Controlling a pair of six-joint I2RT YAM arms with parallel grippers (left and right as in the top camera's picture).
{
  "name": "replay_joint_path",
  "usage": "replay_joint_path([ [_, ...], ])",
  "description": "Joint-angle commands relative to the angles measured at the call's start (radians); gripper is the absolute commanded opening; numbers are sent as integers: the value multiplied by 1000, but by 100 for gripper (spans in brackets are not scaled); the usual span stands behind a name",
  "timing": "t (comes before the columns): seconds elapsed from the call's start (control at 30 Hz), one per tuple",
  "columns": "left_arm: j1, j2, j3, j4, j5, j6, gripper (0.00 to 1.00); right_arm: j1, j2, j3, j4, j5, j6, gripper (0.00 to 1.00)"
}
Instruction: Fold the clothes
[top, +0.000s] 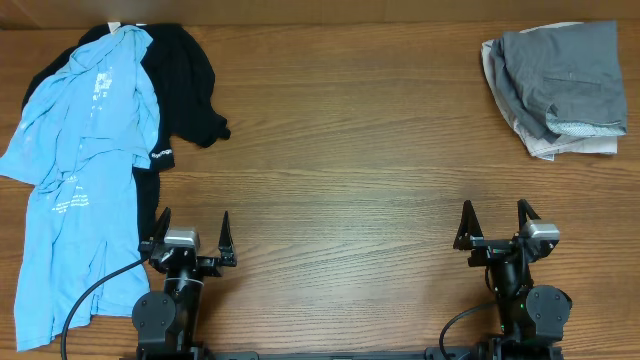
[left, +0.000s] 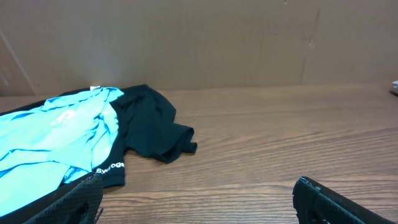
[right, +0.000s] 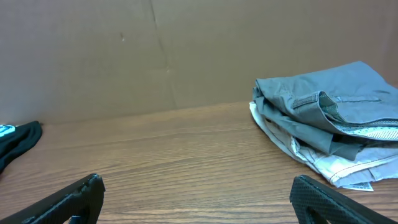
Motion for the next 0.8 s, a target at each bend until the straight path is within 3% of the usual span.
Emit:
replay_joint_path([
  [0.0, 6, -8, -4, -3, -11, 19, 100, -4, -9, -10, 5, 6, 5, 100],
  [0.33, 6, -8, -4, -7, -64, 19, 100, -4, -9, -10, 16, 13, 6, 100],
  [0.53, 5, -8, -4, -3, -23, -4, 100, -4, -9, -10, 55, -150, 28, 100],
  [0.67, 5, -8, -4, 20, 27, -41, 100, -4, -9, -9, 110, -233, 28, 100],
  [0.77, 6, -6, 20, 19, 37, -173, 100, -4, -3, 37, 111, -301, 58, 100],
])
